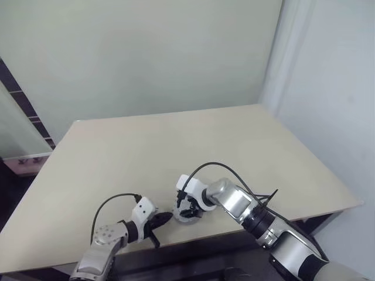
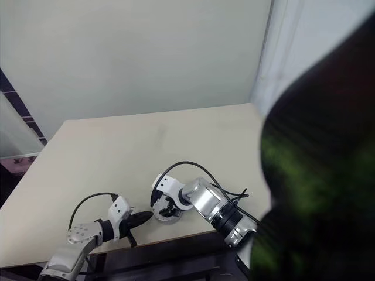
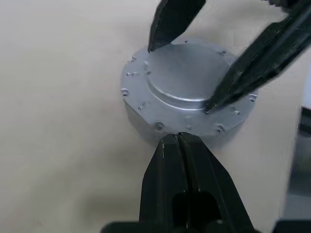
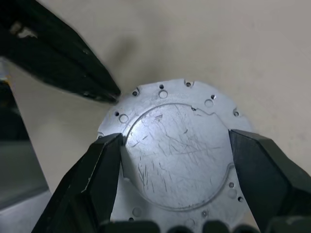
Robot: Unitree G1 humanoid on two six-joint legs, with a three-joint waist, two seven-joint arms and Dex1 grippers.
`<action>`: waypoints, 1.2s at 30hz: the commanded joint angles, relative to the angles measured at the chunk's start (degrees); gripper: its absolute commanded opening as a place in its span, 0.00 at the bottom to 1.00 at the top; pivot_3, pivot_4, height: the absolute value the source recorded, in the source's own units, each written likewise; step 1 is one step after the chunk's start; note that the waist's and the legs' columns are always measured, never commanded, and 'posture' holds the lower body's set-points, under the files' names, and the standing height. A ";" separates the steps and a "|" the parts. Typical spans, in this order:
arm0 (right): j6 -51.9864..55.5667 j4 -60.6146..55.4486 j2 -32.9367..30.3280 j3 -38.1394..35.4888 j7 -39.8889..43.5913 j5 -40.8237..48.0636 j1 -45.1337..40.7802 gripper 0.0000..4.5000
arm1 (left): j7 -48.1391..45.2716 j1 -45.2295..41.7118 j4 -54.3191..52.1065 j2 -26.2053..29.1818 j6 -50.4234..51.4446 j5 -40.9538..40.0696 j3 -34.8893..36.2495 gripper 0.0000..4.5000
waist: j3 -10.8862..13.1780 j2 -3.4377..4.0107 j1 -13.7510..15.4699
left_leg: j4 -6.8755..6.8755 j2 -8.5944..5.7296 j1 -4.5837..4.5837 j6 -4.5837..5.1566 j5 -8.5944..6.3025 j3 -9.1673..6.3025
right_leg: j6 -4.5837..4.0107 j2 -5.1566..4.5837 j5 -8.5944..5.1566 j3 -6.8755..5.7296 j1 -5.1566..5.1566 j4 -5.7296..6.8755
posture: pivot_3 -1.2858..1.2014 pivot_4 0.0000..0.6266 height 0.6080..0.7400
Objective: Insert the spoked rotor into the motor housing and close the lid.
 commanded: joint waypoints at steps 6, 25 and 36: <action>2.35 2.73 -1.83 2.24 -0.14 -2.58 1.68 0.72 | -0.01 -5.21 5.83 -3.05 -1.78 4.14 -5.12 0.00 | -0.14 0.26 0.09 | 0.05 -0.08 -0.05 0.01 0.01 -0.02 | 0.03 -0.04 0.01 0.01 0.13 -0.40 | 0.52 0.00 1.00; 0.99 -2.54 -1.43 -2.06 3.02 1.09 2.78 1.00 | -1.41 -4.90 5.34 -2.89 -1.77 4.96 -5.50 0.00 | -0.15 0.30 0.26 | -0.08 -0.55 -0.12 0.03 0.01 -0.06 | 0.27 -0.67 -0.10 -0.18 0.13 -0.40 | 0.52 0.00 1.00; 4.59 -5.73 1.69 -12.07 1.07 7.24 2.06 1.00 | -1.77 -4.91 5.30 -2.85 -1.46 5.01 -5.54 0.00 | -0.07 0.27 0.94 | -0.16 -0.59 -0.21 0.03 0.00 -0.11 | 0.41 -0.70 -0.10 -0.20 0.02 -0.40 | 0.52 0.00 1.00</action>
